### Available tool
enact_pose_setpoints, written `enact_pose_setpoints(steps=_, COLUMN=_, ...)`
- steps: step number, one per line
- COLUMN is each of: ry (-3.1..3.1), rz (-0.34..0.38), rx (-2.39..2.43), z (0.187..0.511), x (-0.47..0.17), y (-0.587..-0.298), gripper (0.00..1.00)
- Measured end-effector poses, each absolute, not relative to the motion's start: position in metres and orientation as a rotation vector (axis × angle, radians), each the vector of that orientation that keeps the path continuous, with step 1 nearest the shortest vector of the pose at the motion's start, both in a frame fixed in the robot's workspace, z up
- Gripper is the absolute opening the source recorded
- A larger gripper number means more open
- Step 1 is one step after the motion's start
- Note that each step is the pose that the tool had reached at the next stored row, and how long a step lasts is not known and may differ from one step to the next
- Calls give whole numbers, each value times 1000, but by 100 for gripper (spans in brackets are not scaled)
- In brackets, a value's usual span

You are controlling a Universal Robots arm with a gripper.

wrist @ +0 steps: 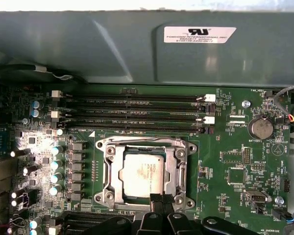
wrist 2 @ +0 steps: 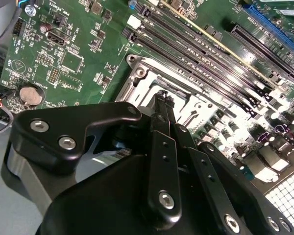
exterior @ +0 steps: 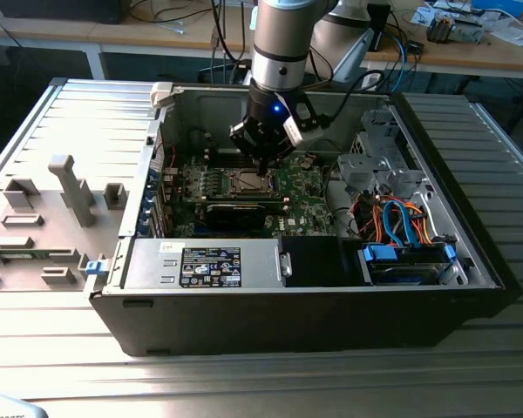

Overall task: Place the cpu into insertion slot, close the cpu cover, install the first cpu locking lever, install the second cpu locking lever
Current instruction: 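Install the second cpu locking lever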

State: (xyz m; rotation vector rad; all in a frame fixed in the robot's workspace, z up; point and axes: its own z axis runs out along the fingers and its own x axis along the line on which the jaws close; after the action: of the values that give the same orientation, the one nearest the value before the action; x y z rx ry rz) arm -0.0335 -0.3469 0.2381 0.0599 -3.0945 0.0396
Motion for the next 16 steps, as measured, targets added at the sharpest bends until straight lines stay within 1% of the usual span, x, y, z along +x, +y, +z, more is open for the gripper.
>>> enact_pose_setpoints(steps=6, ry=-3094, rz=40, rx=60, z=238, x=-33, y=-349, gripper=11)
enact_pose_setpoints(steps=12, ry=-3095, rz=29, rx=60, z=238, x=-34, y=-362, gripper=11)
enact_pose_setpoints(steps=16, ry=-3095, rz=-12, rx=61, z=237, x=-34, y=-377, gripper=11)
